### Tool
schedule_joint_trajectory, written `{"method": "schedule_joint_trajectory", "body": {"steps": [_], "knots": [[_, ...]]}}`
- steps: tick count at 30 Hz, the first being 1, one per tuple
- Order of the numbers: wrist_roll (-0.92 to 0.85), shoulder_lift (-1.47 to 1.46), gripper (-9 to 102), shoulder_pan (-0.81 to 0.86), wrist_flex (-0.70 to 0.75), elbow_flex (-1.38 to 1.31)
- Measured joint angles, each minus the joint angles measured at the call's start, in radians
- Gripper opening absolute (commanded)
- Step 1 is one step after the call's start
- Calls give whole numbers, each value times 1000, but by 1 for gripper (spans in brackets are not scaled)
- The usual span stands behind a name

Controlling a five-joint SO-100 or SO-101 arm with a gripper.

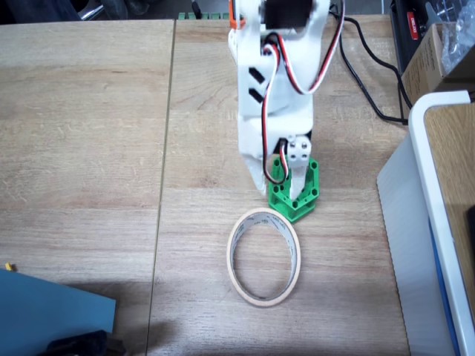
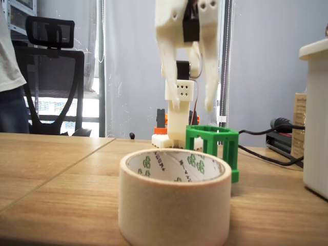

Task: Grasp a component and put it in the bin.

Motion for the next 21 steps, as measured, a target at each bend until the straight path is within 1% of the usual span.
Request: {"method": "schedule_joint_trajectory", "body": {"steps": [15, 21], "knots": [[0, -15, 17, -2, -8, -2], [0, -15, 17, -117, -8, -2]]}}
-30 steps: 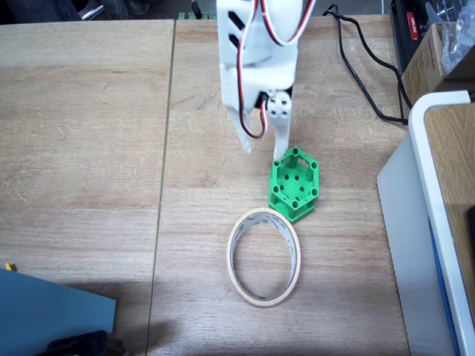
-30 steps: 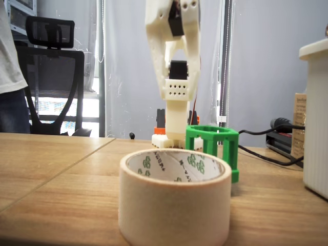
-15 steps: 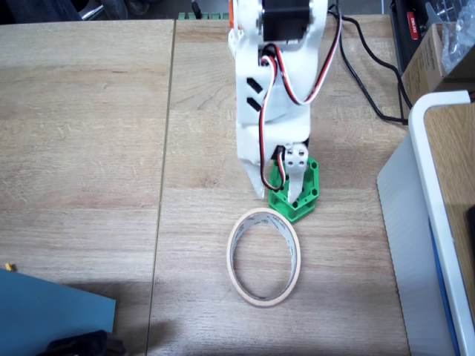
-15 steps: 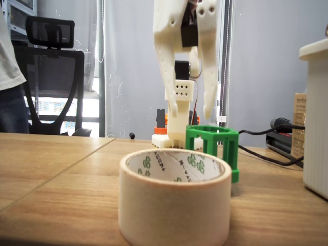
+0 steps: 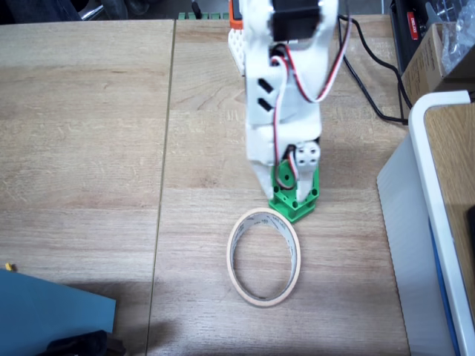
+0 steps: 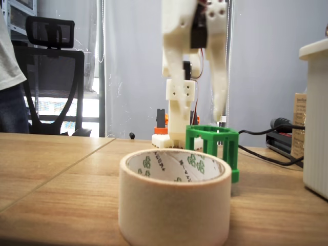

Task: Grasp a component and put it in the bin.

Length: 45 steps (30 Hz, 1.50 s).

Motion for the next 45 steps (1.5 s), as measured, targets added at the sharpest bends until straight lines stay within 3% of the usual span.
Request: {"method": "schedule_joint_trajectory", "body": {"steps": [7, 19, 31, 45], "knots": [[0, 0, 17, -52, 11, 0], [3, 0, 17, -48, 241, -117], [6, 0, 17, 107, 249, -106], [6, 0, 17, 118, 249, -14]]}}
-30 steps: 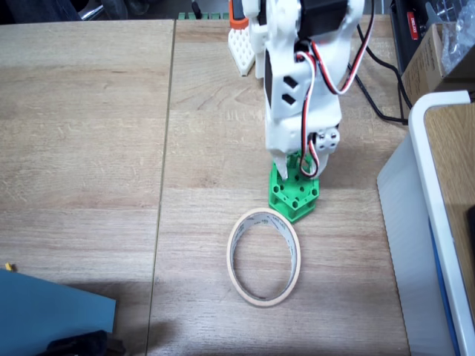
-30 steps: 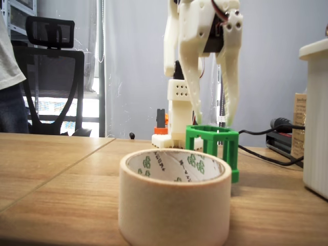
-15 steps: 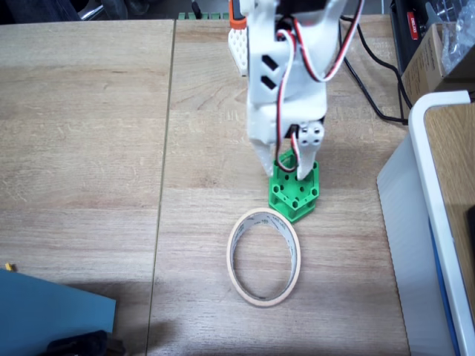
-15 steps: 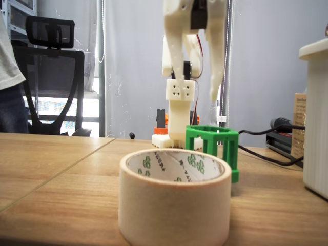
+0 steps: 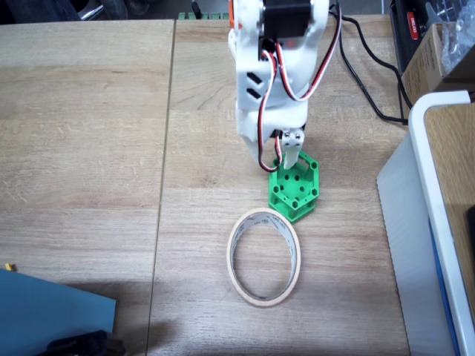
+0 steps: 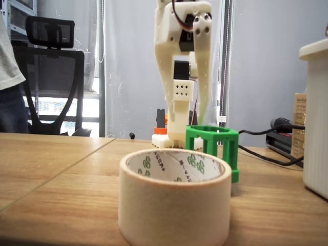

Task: Grasp a component and put it in the bin.

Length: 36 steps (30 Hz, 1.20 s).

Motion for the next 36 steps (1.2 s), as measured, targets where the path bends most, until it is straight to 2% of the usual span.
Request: {"method": "schedule_joint_trajectory", "body": {"steps": [36], "knots": [[0, -268, 16, -2, -12, -61]]}}
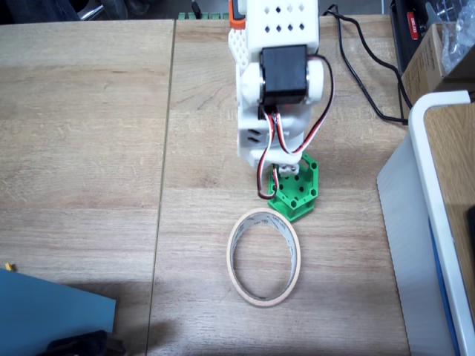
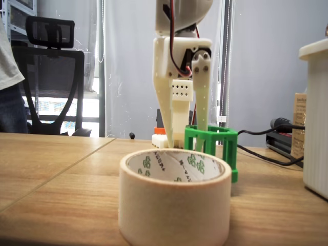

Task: Grasp a component and put it in the bin.

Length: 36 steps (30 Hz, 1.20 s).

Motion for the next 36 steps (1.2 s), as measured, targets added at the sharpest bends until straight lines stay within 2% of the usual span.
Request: {"method": "schedule_joint_trajectory", "body": {"steps": [5, 13, 17, 31, 36], "knots": [[0, 0, 11, 0, -17, 0], [-6, 0, 1, 0, -189, 0], [-6, -2, 0, 0, -236, 0], [-6, -2, 0, -2, -245, 0], [15, 46, 0, -78, -233, 14]]}}
